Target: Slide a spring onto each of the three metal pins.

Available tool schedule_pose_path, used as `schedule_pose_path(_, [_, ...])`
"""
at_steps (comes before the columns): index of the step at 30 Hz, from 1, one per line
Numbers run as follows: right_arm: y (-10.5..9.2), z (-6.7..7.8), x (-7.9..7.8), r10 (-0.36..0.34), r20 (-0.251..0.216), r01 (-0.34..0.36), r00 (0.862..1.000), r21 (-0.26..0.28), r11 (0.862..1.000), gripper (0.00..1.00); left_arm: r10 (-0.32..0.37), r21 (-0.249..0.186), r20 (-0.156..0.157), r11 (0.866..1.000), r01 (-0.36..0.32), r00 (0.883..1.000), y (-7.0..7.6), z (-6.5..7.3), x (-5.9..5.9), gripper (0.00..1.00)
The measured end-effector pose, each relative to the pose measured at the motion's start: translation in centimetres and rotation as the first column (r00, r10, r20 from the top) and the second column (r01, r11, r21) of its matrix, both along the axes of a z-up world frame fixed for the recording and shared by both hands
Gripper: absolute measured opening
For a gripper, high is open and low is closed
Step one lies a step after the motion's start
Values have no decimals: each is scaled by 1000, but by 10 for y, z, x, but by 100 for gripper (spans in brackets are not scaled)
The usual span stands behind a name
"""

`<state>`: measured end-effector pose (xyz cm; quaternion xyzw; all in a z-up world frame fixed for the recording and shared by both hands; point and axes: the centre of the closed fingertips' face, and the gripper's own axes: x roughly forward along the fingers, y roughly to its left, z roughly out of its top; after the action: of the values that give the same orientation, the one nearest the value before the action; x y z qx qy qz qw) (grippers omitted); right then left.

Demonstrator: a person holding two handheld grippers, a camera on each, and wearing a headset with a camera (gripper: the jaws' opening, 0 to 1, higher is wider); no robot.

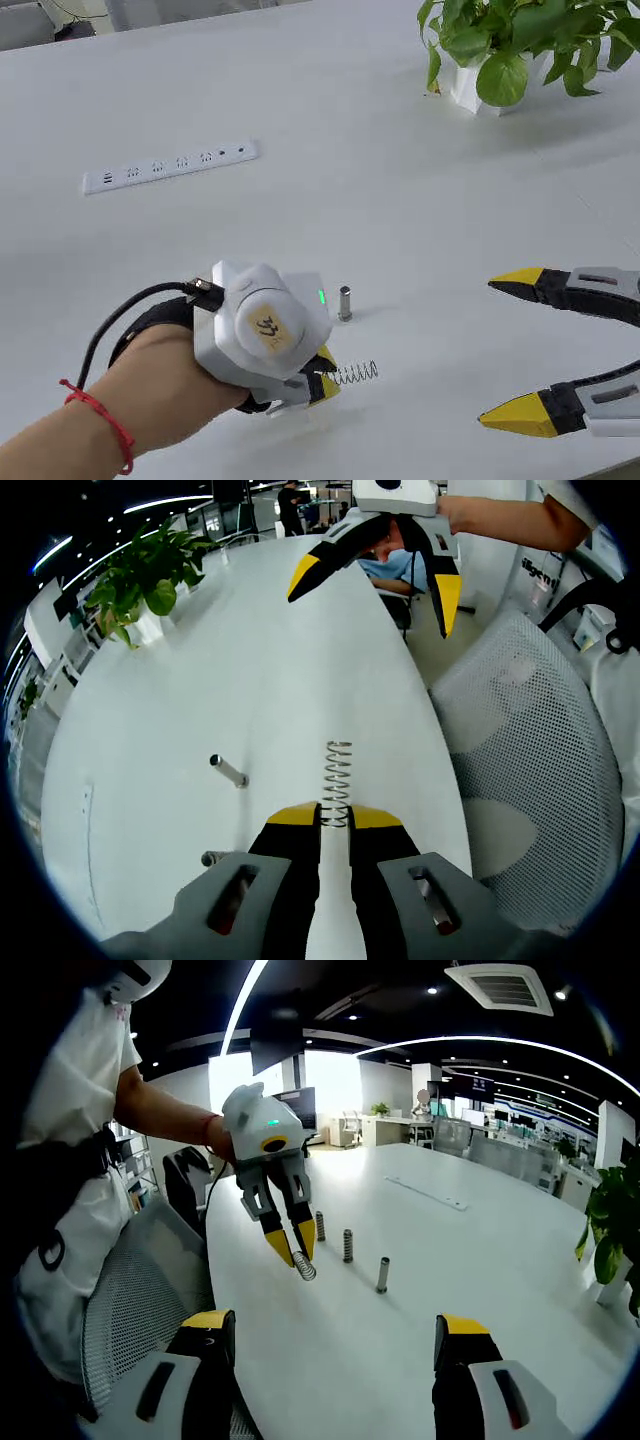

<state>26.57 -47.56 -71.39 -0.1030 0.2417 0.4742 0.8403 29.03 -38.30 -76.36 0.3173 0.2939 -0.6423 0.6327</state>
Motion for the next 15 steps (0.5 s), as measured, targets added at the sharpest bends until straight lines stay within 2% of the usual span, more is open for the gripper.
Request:
schedule_pose_path(3, [10, 11, 3, 24, 14, -24, 1000, 4, 1000, 79, 40, -71, -10, 997, -40, 999, -1, 17, 0, 6])
schedule_pose_path(5, [16, 17, 5, 35, 14, -35, 999, 17, 999, 78, 53, -96, -3, 994, -53, 999, 1, 25, 1, 6])
schedule_pose_path(8, [31, 31, 7, 67, 29, -68, 997, 34, 997, 75, 88, -158, -10, 983, -89, 996, 2, 40, 0, 6])
schedule_pose_path(12, [46, 41, 9, 116, 39, -117, 992, 18, 993, 69, 108, -207, -9, 972, -108, 994, 6, 54, -3, 6])
schedule_pose_path(15, [59, 50, 10, 150, 35, -151, 988, 18, 988, 65, 127, -253, -12, 959, -126, 992, 7, 65, -5, 6])
